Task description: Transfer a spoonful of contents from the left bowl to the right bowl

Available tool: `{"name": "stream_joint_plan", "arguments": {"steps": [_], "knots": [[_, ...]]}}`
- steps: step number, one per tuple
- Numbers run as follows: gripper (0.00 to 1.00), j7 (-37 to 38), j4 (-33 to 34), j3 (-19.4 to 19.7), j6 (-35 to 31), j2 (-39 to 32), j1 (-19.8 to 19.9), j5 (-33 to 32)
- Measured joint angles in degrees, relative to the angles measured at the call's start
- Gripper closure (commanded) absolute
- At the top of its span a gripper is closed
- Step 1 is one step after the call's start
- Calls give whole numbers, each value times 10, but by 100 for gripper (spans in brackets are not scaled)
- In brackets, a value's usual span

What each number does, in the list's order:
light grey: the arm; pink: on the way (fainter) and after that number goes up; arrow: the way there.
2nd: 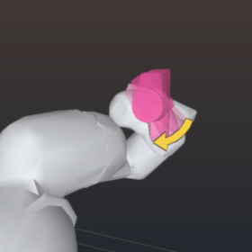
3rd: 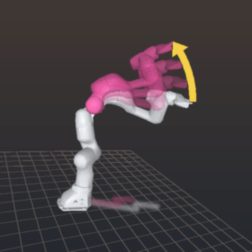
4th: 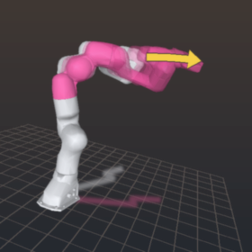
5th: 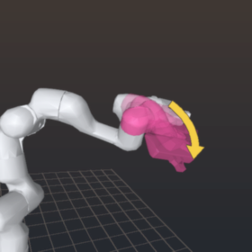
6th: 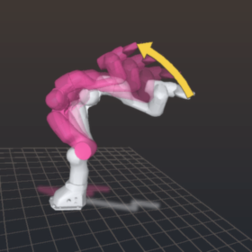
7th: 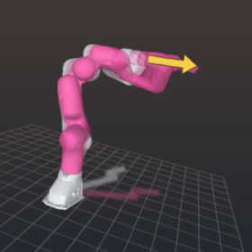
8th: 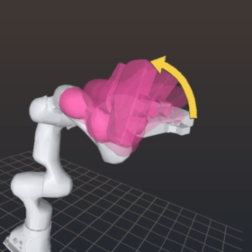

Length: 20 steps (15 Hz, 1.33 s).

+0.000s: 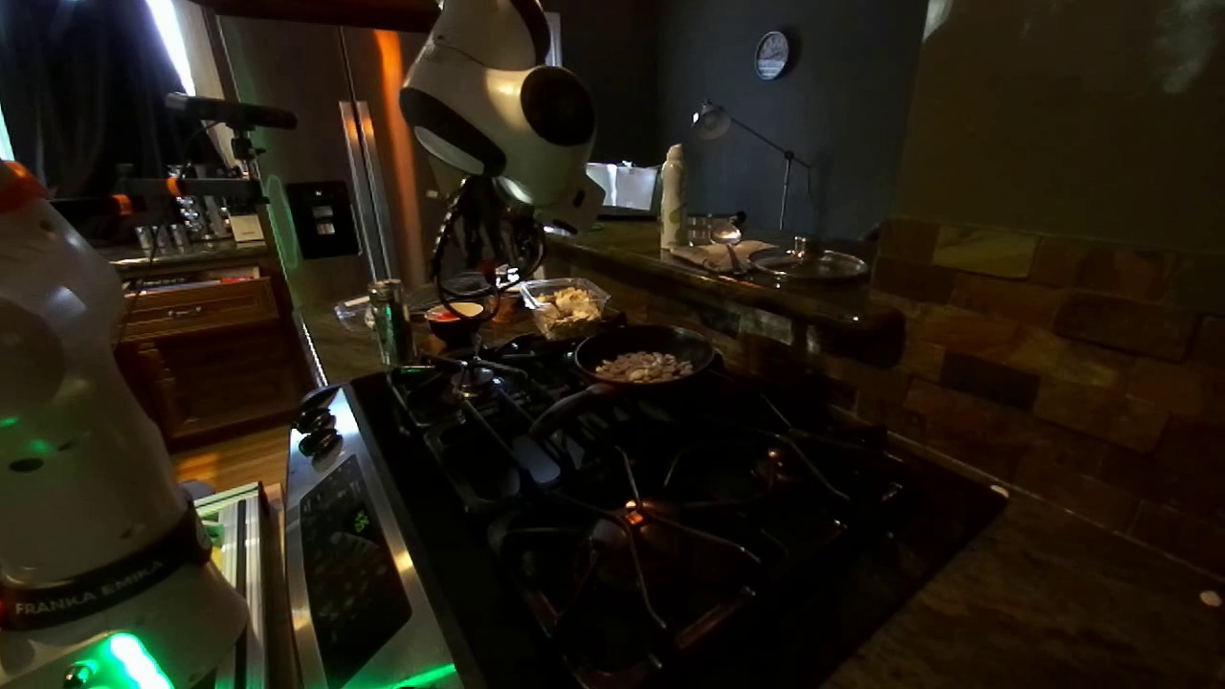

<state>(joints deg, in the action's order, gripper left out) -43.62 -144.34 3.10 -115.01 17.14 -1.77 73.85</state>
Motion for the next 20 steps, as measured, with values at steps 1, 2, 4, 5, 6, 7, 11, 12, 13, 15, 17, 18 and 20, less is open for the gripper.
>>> {"name": "stream_joint_plan", "arguments": {"steps": [1, 2, 4, 5, 6, 7, 11, 12, 13, 15, 17, 18, 20], "knots": [[0, -26, -2, -8, -26, 1, 0, 11], [0, -53, -4, -17, -52, 1, 0, 16], [0, -97, -10, -29, -93, 1, 0, 19], [0, -118, -14, -33, -114, 1, 0, 22], [0, -138, -19, -37, -137, 1, 0, 24], [0, -153, -23, -41, -158, 1, 0, 27], [0, -188, -37, -54, -206, -5, -5, 56], [0, -188, -38, -56, -207, -6, -6, 60], [0, -188, -39, -57, -207, -6, -6, 61], [0, -188, -40, -58, -207, -6, -6, 62], [0, -188, -41, -58, -207, -6, -6, 62], [0, -188, -41, -58, -207, -6, -6, 63], [0, -188, -41, -58, -207, -6, -6, 63]]}}
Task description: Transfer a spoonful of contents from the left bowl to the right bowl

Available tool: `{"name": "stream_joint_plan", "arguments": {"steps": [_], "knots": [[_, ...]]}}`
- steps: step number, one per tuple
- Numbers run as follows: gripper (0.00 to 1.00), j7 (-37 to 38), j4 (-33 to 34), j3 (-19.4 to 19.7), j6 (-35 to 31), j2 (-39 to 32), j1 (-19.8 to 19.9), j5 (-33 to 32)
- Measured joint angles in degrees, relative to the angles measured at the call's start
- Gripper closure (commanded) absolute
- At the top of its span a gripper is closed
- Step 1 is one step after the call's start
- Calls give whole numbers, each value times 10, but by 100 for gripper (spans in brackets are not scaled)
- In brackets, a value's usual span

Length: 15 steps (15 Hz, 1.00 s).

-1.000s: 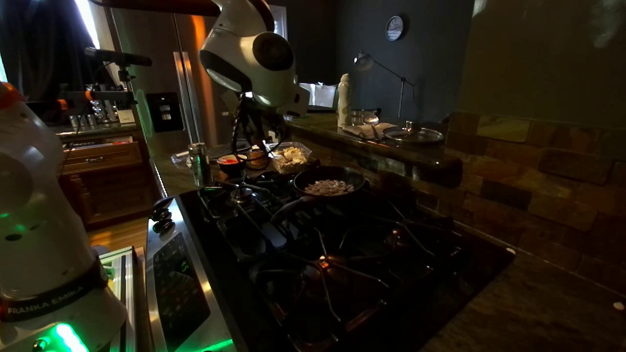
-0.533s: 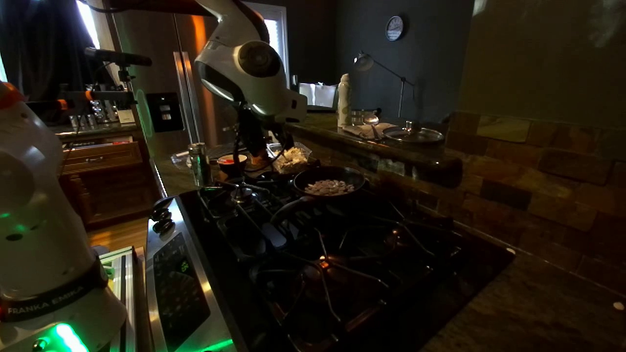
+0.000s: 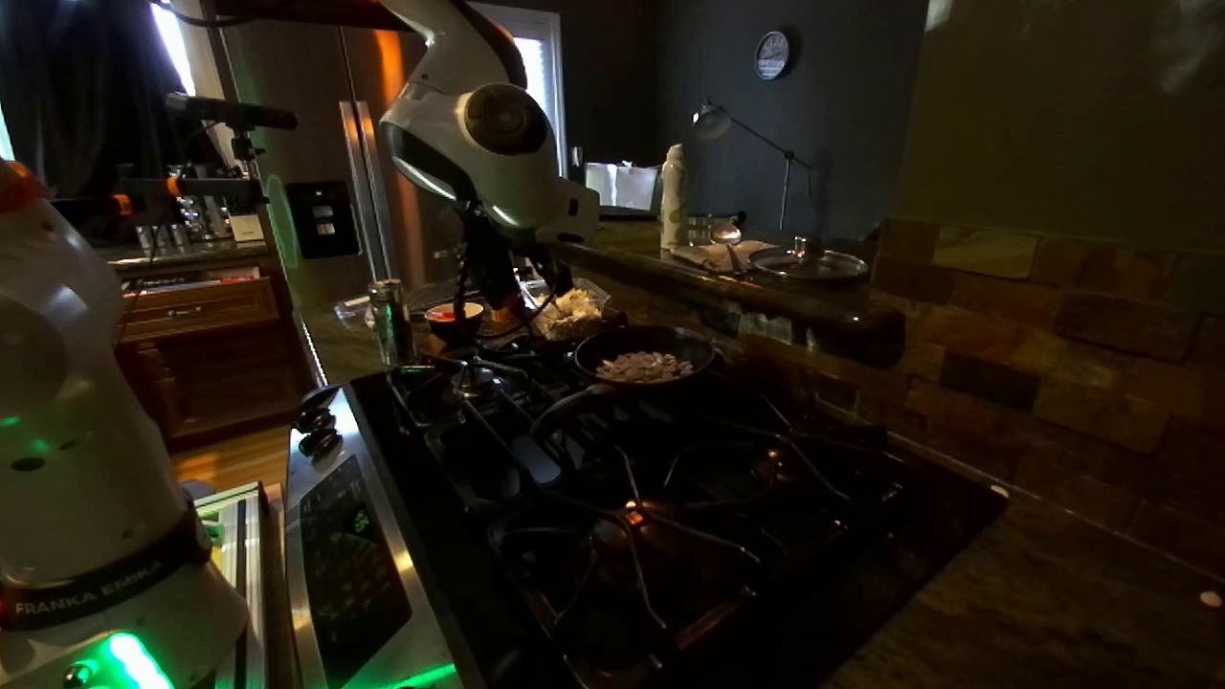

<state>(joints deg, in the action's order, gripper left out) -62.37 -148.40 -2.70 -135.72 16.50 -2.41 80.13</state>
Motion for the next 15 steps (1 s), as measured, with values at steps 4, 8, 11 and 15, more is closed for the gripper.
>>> {"name": "stream_joint_plan", "arguments": {"steps": [4, 8, 11, 15], "knots": [[0, 0, 0, 0, 0, 0, 0, 1], [0, 0, 0, 0, 0, -1, 1, 0], [0, 0, 0, 0, 0, -5, 1, 0], [0, -1, 0, -3, 0, -18, -1, 6]]}}
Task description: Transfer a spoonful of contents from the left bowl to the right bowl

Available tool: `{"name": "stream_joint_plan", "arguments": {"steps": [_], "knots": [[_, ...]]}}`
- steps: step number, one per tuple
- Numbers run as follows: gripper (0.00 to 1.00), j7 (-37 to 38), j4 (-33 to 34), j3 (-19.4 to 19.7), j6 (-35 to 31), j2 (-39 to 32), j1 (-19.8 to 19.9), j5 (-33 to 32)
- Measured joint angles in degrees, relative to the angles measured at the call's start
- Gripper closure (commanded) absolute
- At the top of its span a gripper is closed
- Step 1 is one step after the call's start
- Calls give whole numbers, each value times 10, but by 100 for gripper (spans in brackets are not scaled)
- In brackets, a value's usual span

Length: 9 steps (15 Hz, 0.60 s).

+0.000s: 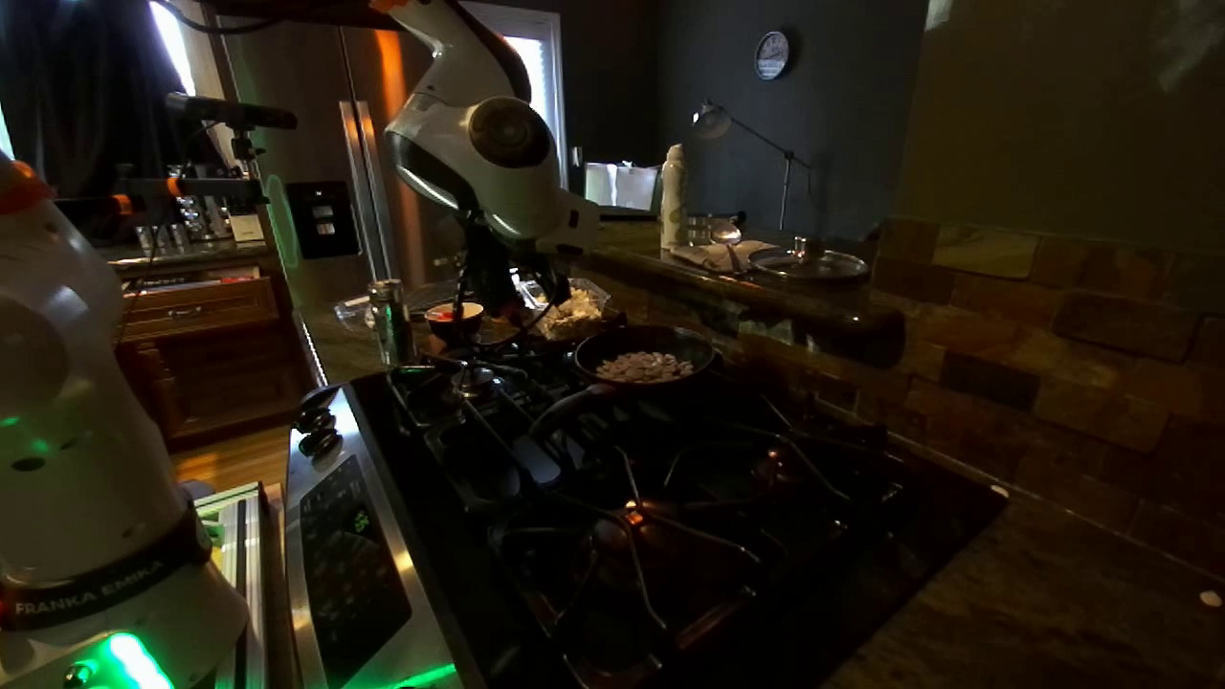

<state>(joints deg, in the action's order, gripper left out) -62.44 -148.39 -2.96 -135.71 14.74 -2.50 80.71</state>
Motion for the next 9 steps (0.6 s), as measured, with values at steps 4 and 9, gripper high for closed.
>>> {"name": "stream_joint_plan", "arguments": {"steps": [4, 9], "knots": [[0, -5, 7, -6, 0, -32, -6, 24], [13, -34, 39, -10, -1, -75, -8, 62]]}}
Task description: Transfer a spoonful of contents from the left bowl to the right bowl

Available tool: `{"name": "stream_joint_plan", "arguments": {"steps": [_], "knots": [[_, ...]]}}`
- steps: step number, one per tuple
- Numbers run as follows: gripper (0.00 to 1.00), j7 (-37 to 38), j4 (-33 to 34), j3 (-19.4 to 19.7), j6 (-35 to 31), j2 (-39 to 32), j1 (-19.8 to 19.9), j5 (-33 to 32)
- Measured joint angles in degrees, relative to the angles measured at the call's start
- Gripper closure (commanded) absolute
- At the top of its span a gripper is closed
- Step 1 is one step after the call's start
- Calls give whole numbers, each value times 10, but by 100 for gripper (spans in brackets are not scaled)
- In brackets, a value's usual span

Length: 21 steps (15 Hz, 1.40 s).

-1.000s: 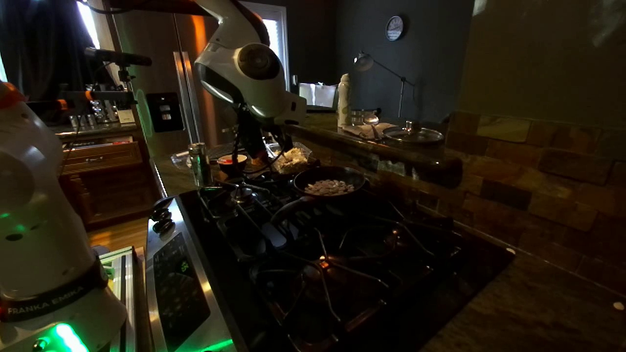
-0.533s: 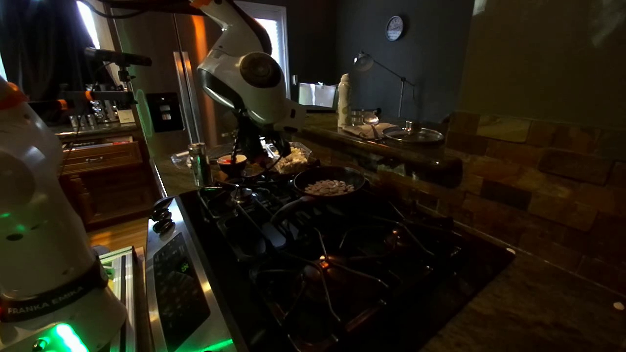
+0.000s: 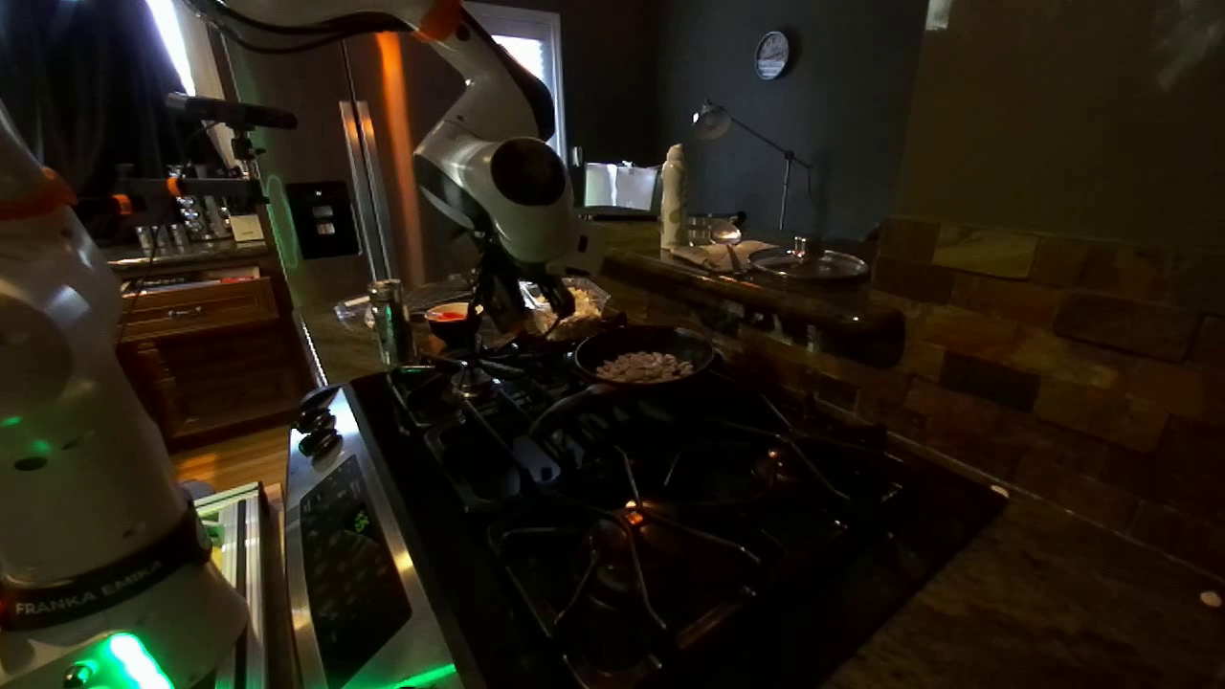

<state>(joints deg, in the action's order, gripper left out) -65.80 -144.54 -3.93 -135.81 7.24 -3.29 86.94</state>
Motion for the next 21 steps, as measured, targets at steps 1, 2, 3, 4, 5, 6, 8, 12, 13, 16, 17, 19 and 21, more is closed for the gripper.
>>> {"name": "stream_joint_plan", "arguments": {"steps": [1, 2, 3, 4, 5, 6, 8, 12, 13, 16, 17, 19, 21], "knots": [[12, 0, 5, 0, 0, -6, 0, 0], [15, 0, 8, 0, 0, -10, 0, 0], [11, 0, 10, 0, 0, -14, 0, 0], [16, 1, 10, 0, 0, -16, 0, -2], [16, 4, 10, 0, 0, -17, 0, -5], [19, 6, 10, 0, 0, -18, 1, -7], [20, 8, 10, 0, 0, -18, 1, -8], [42, 8, 10, 0, 0, -18, 1, -8], [50, 8, 10, 0, 0, -18, 1, -9], [79, 8, 10, 0, 0, -18, 1, -11], [87, 8, 10, 0, 0, -18, 1, -12], [100, 9, 10, 0, 0, -18, 1, -16], [100, 9, 10, 0, -2, -18, 1, -20]]}}
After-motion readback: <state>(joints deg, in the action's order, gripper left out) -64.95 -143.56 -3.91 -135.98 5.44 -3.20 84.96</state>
